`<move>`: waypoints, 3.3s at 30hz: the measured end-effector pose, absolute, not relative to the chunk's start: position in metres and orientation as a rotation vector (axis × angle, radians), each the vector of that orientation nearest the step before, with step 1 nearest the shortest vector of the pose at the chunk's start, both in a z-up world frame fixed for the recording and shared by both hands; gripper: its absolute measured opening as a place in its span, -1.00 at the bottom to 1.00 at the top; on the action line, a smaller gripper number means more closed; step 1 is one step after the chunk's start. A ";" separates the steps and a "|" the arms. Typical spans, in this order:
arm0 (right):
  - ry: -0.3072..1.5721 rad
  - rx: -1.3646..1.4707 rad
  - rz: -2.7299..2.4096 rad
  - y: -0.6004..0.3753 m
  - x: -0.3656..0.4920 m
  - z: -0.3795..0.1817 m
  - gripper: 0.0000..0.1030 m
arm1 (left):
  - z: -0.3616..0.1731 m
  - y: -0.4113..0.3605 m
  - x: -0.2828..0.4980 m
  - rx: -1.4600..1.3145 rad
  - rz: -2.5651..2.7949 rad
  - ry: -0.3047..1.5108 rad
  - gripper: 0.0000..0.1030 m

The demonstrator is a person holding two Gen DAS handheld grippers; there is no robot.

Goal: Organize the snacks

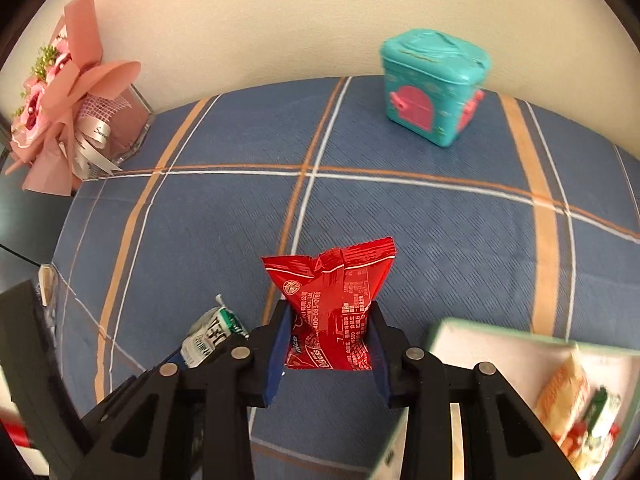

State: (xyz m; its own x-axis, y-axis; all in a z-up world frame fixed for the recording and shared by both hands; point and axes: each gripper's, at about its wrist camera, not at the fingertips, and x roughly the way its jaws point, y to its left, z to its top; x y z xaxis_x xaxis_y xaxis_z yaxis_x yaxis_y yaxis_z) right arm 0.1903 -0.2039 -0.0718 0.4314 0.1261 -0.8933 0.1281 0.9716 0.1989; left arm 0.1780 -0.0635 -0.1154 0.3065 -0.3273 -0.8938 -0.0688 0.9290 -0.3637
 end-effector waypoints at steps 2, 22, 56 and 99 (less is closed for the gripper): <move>1.119 0.286 0.012 -0.207 0.178 -0.066 -0.25 | -0.114 -0.062 0.172 -0.397 -0.181 1.269 0.00; 0.980 0.380 -0.160 -0.261 0.003 0.001 -0.25 | -0.025 -0.107 0.070 -0.272 -0.442 1.168 0.00; 1.068 0.488 -0.326 -0.305 -0.079 -0.063 0.90 | -0.026 -0.126 0.012 0.063 -0.331 1.093 0.87; 0.981 0.297 -0.258 -0.244 -0.095 -0.034 1.00 | -0.017 -0.076 -0.022 0.221 -0.099 1.037 0.96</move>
State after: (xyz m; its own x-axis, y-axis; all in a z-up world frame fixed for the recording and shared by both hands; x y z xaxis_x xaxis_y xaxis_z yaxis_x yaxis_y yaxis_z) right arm -0.0953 -0.2445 -0.0345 0.5316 -0.0801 -0.8432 0.3455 0.9294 0.1295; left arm -0.0219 -0.0763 -0.0168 0.5071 0.0227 -0.8616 0.1854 0.9734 0.1348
